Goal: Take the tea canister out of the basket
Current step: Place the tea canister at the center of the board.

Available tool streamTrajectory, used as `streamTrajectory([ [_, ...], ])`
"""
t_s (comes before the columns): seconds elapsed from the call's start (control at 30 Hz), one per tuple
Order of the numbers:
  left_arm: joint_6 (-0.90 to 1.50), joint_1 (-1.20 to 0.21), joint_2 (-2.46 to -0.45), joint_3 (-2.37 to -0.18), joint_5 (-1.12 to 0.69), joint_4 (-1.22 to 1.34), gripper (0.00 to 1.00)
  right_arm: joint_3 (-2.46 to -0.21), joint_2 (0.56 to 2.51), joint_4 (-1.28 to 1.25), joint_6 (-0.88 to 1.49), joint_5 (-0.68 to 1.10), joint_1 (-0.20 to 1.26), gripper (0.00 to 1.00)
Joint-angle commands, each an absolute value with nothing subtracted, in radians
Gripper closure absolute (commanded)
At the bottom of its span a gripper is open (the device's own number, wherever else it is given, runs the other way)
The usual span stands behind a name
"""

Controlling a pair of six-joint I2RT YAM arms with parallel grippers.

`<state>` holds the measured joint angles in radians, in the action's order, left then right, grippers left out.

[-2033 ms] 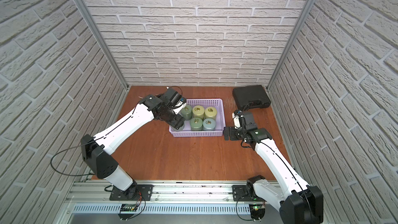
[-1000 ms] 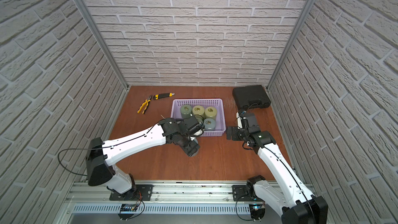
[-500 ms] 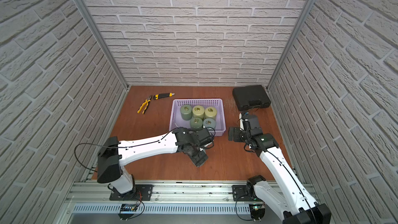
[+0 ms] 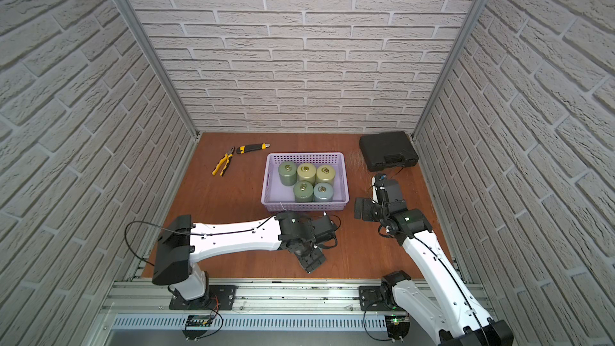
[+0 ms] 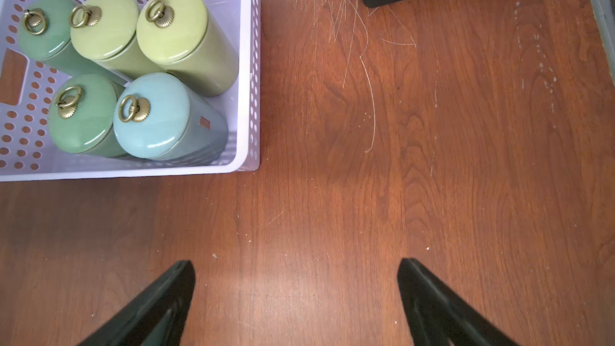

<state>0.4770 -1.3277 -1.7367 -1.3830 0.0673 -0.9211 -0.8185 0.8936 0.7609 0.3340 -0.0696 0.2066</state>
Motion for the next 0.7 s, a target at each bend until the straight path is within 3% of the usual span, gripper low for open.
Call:
streamTrajectory([
  [0.0, 0.508, -1.344, -1.738, -1.371, 0.091, -0.891, 0.52, -0.808, 0.881, 0.763, 0.336, -0.084, 0.206, 0.00],
  [0.67, 0.529, -1.359, -1.740, -1.292, 0.090, -0.832, 0.50, -0.811, 0.850, 0.787, 0.321, -0.102, 0.206, 0.00],
])
